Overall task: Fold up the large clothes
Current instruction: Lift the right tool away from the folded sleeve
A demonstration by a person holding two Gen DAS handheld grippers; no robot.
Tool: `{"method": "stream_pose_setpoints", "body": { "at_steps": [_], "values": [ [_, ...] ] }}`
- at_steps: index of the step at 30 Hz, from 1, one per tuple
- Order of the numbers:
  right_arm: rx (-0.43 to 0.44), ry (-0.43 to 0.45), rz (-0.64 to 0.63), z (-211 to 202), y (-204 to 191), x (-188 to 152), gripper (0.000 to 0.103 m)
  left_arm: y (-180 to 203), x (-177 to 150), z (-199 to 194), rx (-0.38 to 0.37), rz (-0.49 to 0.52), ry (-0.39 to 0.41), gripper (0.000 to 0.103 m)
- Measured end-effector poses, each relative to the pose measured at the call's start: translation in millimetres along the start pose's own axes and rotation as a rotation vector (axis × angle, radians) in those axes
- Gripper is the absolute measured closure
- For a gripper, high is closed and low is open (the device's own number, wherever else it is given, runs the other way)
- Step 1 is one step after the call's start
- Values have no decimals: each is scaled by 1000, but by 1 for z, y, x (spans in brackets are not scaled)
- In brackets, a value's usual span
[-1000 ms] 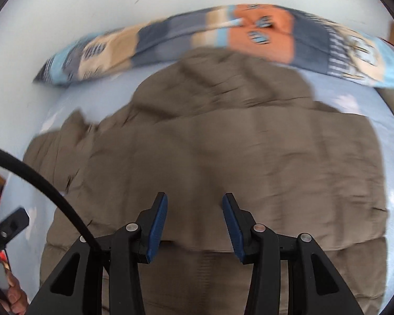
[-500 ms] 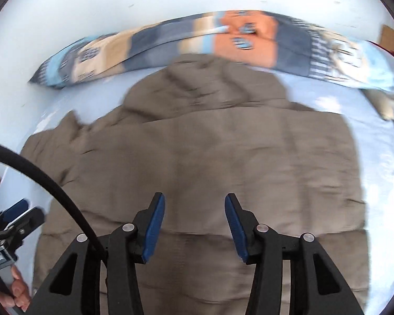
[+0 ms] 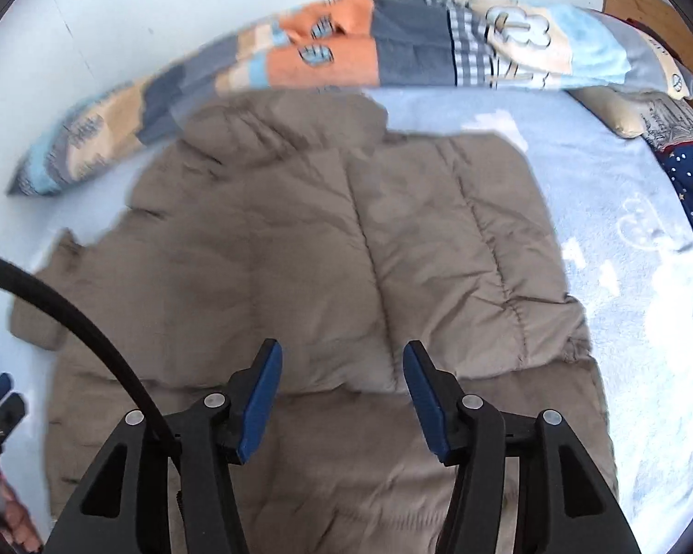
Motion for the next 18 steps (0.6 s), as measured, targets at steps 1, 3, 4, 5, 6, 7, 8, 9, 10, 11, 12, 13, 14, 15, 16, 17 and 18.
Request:
{"method": "stream_pose_setpoints", "body": {
  "at_steps": [1,3,4,5,6,7,8,9,10,11,12,13,14,15,16,17,18],
  "values": [
    [8,23,-6,-13,-4,-1,44,2,1,-12,17,26,15,1],
    [42,75,-35,-50,-14,-7,44,8,2,-34,48,71,28,1],
    [50,94,-47,-66,-17,-11,44,12,2,-45,49,89,28,1],
    [59,111,-58,-80,-20,-16,44,17,3,-53,46,99,26,1],
    [72,131,-69,-96,-23,-23,42,25,5,-65,35,110,18,1],
    [86,149,-78,-111,-26,-30,41,30,6,-72,23,116,9,1],
    [104,169,-86,-127,-28,-39,39,40,10,-84,2,122,1,1],
    [116,186,-87,-138,-28,-46,38,47,13,-96,-9,126,3,1],
    [126,202,-83,-147,-27,-51,37,54,17,-105,-13,133,10,1],
    [138,218,-77,-156,-26,-58,37,64,24,-121,-14,144,27,1],
    [147,225,-72,-161,-25,-63,37,72,29,-134,-15,148,46,1],
    [155,231,-63,-165,-25,-66,37,79,35,-147,-17,148,65,1],
    [161,236,-57,-169,-23,-69,37,85,41,-160,-25,145,86,1],
    [171,241,-44,-174,-20,-70,37,93,48,-175,-44,134,112,1],
    [183,245,-26,-179,-18,-71,37,100,55,-190,-73,117,140,1],
    [200,251,-12,-183,-18,-73,37,106,60,-203,-100,102,163,1],
    [227,259,-8,-189,-19,-74,37,109,62,-209,-115,93,175,1]
  ]
}}
Point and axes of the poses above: each gripper's, at about its wrist camera, not at the fingertips, and z roughly the way its jaws point, y to its right, x to its top, the point moved 8 cm from there along z, roughly the way its jaws point, and after that the axes turned 1 degree about -y, right-handed, at the moved point
